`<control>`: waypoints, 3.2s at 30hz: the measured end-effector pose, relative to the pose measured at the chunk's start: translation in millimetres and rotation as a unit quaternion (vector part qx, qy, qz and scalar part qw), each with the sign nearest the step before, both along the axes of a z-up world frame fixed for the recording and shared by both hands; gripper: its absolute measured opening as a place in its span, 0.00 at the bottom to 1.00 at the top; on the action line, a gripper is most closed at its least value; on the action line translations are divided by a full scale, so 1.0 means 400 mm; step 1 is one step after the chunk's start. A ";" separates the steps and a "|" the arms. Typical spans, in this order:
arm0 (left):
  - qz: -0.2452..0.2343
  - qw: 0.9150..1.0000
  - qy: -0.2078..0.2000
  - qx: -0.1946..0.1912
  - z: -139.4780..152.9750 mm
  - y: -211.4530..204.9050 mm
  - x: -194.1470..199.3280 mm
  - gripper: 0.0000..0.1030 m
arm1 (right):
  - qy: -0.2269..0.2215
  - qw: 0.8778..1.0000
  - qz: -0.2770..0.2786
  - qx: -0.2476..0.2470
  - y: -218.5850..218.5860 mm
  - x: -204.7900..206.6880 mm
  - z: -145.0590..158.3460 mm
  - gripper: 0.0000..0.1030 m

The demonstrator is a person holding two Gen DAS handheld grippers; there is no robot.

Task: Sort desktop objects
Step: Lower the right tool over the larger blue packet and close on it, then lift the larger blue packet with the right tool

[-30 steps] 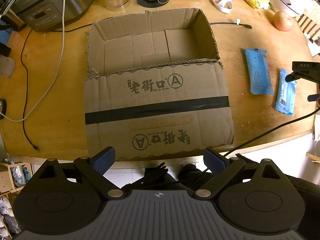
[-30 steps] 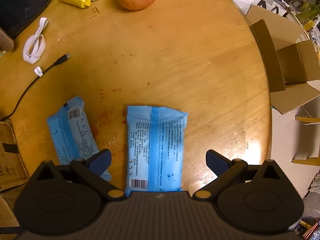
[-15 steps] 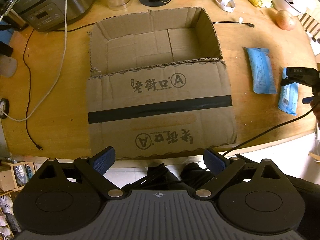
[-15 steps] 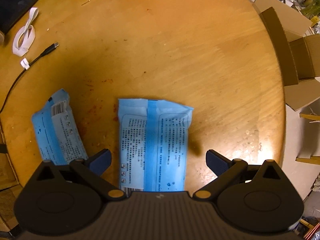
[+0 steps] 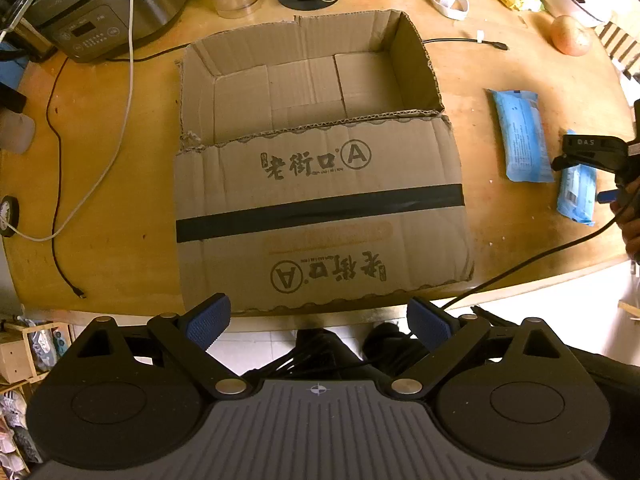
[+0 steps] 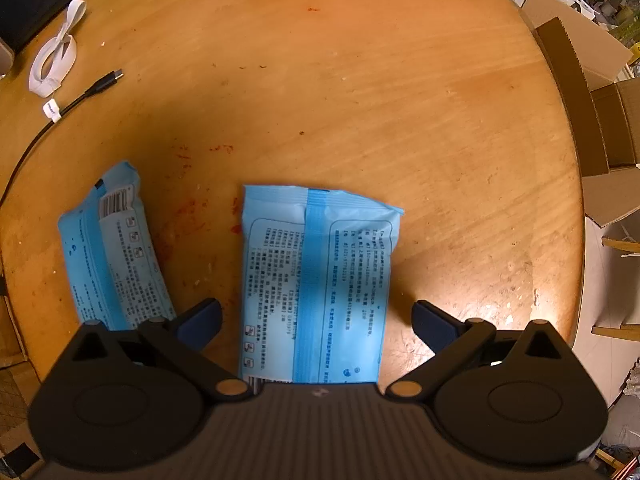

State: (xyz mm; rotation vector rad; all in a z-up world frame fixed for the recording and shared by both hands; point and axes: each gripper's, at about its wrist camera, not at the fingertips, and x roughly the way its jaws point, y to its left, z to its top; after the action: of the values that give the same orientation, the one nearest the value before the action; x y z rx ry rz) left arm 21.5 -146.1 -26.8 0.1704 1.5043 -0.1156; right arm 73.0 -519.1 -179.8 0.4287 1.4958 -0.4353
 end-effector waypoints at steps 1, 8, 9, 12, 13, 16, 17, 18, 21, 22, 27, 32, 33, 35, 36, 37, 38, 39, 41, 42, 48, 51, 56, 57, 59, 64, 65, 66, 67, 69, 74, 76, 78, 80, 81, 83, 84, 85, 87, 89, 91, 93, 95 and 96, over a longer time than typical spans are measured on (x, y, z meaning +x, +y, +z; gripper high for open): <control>0.000 1.000 0.000 0.000 0.000 0.001 -0.001 0.94 | 0.000 1.000 0.000 -0.001 0.001 0.000 0.000 1.00; 0.000 1.000 -0.001 -0.004 -0.002 0.006 -0.006 0.94 | -0.004 1.000 0.003 -0.006 0.008 0.001 -0.001 1.00; 0.000 1.000 -0.001 -0.004 -0.002 0.007 -0.007 0.94 | -0.004 1.000 0.003 -0.007 0.009 0.001 -0.001 1.00; 0.001 1.000 -0.002 -0.005 -0.001 0.010 -0.010 0.94 | -0.003 1.000 -0.003 -0.020 0.008 -0.005 0.005 0.97; 0.002 1.000 -0.002 -0.005 -0.001 0.012 -0.011 0.94 | -0.005 1.000 -0.005 -0.021 0.007 -0.007 0.009 0.92; 0.006 1.000 -0.001 -0.006 -0.002 0.019 -0.014 0.94 | -0.012 1.000 -0.010 -0.011 0.001 -0.010 0.021 0.77; 0.008 1.000 -0.001 -0.006 -0.002 0.021 -0.014 0.94 | -0.014 1.000 -0.009 -0.011 0.001 -0.008 0.025 0.73; 0.008 1.000 0.000 -0.006 -0.003 0.023 -0.015 0.94 | -0.014 1.000 -0.008 -0.013 0.002 -0.005 0.027 0.68; 0.006 1.000 -0.001 -0.007 -0.003 0.022 -0.017 0.94 | -0.014 1.000 -0.007 -0.017 0.004 0.001 0.032 0.64; 0.004 1.000 -0.001 -0.008 -0.002 0.022 -0.017 0.94 | -0.015 1.000 -0.007 -0.017 0.005 0.003 0.032 0.63; 0.002 1.000 -0.002 -0.010 -0.001 0.025 -0.019 0.94 | -0.019 1.000 -0.007 -0.019 0.001 0.011 0.034 0.62; 0.001 1.000 -0.002 -0.012 -0.001 0.028 -0.022 0.94 | -0.019 1.000 -0.007 -0.023 -0.013 0.012 0.045 0.61; 0.001 1.000 -0.002 -0.012 -0.001 0.029 -0.023 0.94 | -0.019 1.000 -0.007 -0.024 -0.015 0.014 0.047 0.61; 0.001 1.000 -0.002 -0.013 0.000 0.032 -0.023 0.94 | -0.020 0.999 -0.008 -0.025 -0.019 0.017 0.055 0.61; 0.001 1.000 -0.002 -0.013 0.000 0.033 -0.023 0.94 | -0.021 0.999 -0.008 -0.026 -0.017 0.013 0.060 0.61; 0.001 1.000 -0.002 -0.014 -0.001 0.034 -0.024 0.94 | -0.022 0.999 -0.008 -0.028 -0.002 -0.010 0.076 0.61; 0.001 1.000 -0.001 -0.014 -0.001 0.035 -0.024 0.94 | -0.022 0.999 -0.009 -0.029 -0.003 -0.011 0.083 0.61; 0.001 1.000 -0.001 -0.014 -0.001 0.036 -0.024 0.94 | -0.021 0.999 -0.009 -0.029 -0.003 -0.012 0.086 0.61; 0.001 1.000 -0.001 -0.015 -0.001 0.038 -0.024 0.94 | -0.018 0.999 -0.009 -0.031 -0.005 -0.010 0.097 0.61; 0.000 1.000 -0.002 -0.016 -0.001 0.038 -0.025 0.94 | -0.019 0.999 -0.009 -0.033 0.000 -0.010 0.105 0.61; -0.005 1.000 0.000 -0.018 -0.003 0.040 -0.026 0.94 | -0.022 0.999 -0.009 -0.038 0.018 -0.039 0.136 0.61; -0.008 1.000 0.001 -0.019 -0.004 0.040 -0.026 0.94 | -0.021 0.999 -0.009 -0.037 0.012 -0.032 0.143 0.61; -0.012 1.000 0.002 -0.021 -0.006 0.042 -0.027 0.94 | -0.020 0.999 -0.011 -0.033 0.004 -0.029 0.160 0.61; -0.013 1.000 0.002 -0.021 -0.007 0.043 -0.028 0.94 | -0.021 0.999 -0.012 -0.032 0.004 -0.029 0.166 0.61; -0.013 1.000 0.003 -0.022 -0.008 0.046 -0.028 0.94 | -0.024 0.999 -0.013 -0.029 0.003 -0.029 0.178 0.61; -0.012 1.000 0.005 -0.024 -0.012 0.051 -0.025 0.94 | -0.030 0.999 -0.010 -0.027 0.007 -0.027 0.221 0.61; -0.013 1.000 0.006 -0.025 -0.013 0.052 -0.024 0.94 | -0.031 0.999 -0.010 -0.026 0.007 -0.027 0.230 0.61; -0.013 1.000 0.006 -0.025 -0.014 0.052 -0.023 0.94 | -0.032 0.999 -0.010 -0.026 0.007 -0.027 0.238 0.61; -0.013 1.000 0.006 -0.025 -0.014 0.053 -0.022 0.94 | -0.032 0.999 -0.010 -0.026 0.007 -0.027 0.246 0.61; -0.013 1.000 0.007 -0.026 -0.015 0.054 -0.021 0.94 | -0.035 0.999 -0.012 -0.024 0.005 -0.028 0.262 0.61; -0.013 1.000 0.007 -0.027 -0.017 0.060 -0.018 0.94 | -0.044 0.999 -0.010 -0.016 0.009 -0.037 0.302 0.61; -0.012 1.000 0.008 -0.027 -0.017 0.064 -0.017 0.94 | -0.048 0.999 -0.010 -0.017 0.010 -0.042 0.320 0.61; -0.011 1.000 0.007 -0.027 -0.017 0.068 -0.015 0.94 | -0.054 0.998 -0.012 -0.013 0.010 -0.046 0.336 0.61; -0.011 1.000 0.007 -0.028 -0.017 0.071 -0.014 0.94 | -0.058 0.998 -0.012 -0.013 0.012 -0.047 0.348 0.61; -0.011 1.000 0.007 -0.028 -0.016 0.072 -0.013 0.94 | -0.060 0.998 -0.011 -0.013 0.013 -0.048 0.354 0.61; -0.012 1.000 0.007 -0.028 -0.016 0.074 -0.012 0.94 | -0.063 0.998 -0.011 -0.012 0.014 -0.047 0.360 0.61; -0.013 1.000 0.006 -0.028 -0.016 0.075 -0.011 0.94 | -0.063 0.998 -0.011 -0.012 0.015 -0.047 0.361 0.61; -0.014 0.999 0.006 -0.028 -0.016 0.076 -0.011 0.94 | -0.064 0.998 -0.011 -0.012 0.016 -0.046 0.362 0.61; -0.015 0.999 0.006 -0.028 -0.016 0.079 -0.011 0.94 | -0.063 0.998 -0.011 -0.011 0.018 -0.047 0.359 0.61; -0.015 0.999 0.007 -0.029 -0.016 0.082 -0.010 0.94 | -0.062 0.998 -0.011 -0.010 0.022 -0.047 0.357 0.61; -0.014 0.999 0.006 -0.029 -0.015 0.088 -0.009 0.94 | -0.061 0.998 -0.010 -0.008 0.029 -0.046 0.354 0.61; -0.012 0.999 0.005 -0.029 -0.014 0.094 -0.009 0.94 | -0.062 0.998 -0.010 -0.007 0.035 -0.044 0.353 0.61; -0.010 0.999 0.005 -0.030 -0.014 0.100 -0.009 0.94 | -0.063 0.998 -0.009 -0.006 0.043 -0.041 0.352 0.61; -0.010 0.999 0.005 -0.030 -0.014 0.102 -0.009 0.94 | -0.063 0.998 -0.008 -0.005 0.047 -0.039 0.351 0.61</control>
State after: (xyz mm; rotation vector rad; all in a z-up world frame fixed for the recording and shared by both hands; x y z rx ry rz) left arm 17.7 -105.2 -32.3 0.1375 1.5084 -0.1776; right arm 57.4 -500.1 -39.2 0.4528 1.3674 -0.4210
